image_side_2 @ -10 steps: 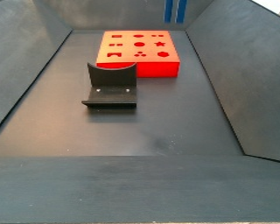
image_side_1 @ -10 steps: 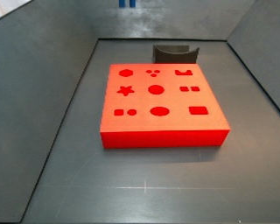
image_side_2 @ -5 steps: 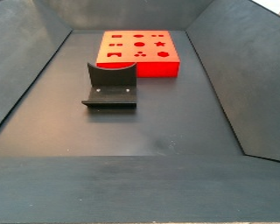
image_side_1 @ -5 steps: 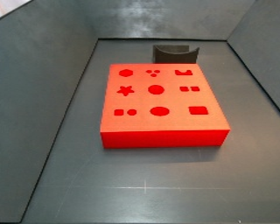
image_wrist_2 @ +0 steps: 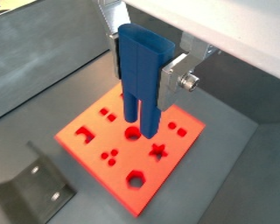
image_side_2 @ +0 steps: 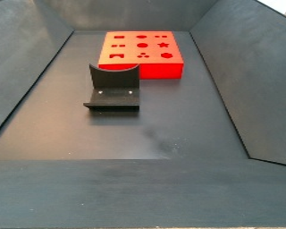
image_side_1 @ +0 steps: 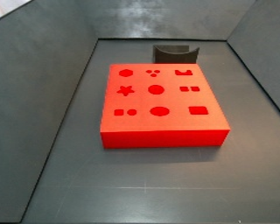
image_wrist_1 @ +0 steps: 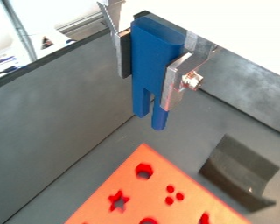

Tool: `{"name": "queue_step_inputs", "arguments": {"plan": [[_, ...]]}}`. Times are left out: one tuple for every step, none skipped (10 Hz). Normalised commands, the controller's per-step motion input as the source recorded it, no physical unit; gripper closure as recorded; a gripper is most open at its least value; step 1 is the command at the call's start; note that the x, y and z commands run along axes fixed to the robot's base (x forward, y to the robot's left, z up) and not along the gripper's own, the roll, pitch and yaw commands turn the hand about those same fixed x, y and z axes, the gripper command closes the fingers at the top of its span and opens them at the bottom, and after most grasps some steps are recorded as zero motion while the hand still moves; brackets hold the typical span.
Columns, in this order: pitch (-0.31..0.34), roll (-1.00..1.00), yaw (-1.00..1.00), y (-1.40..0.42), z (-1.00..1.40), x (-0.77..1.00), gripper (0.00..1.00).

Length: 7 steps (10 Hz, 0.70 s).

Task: Pick up the square-circle object. Move up. Rotate the square-circle object. Move to above the board. Insert the square-circle object.
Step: Move to above the board, then insert the square-circle object.

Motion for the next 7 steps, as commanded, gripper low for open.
{"name": "queue_step_inputs", "arguments": {"plan": [[0.123,0.01,0.01,-1.0,0.19,0.18,1.0],[0.124,0.02,0.01,-0.99,0.2,0.2,1.0],[0.129,0.02,0.01,-0.7,0.14,0.17,1.0],[0.128,0.03,0.01,-0.36,0.08,0.13,1.0],[0.113,0.04,0.01,-0.19,0.05,0.1,1.0],[-0.013,0.0,0.0,0.0,-0.05,0.0,1.0],[0.0,0.14,0.34,-0.13,-0.48,0.01,1.0]]}}
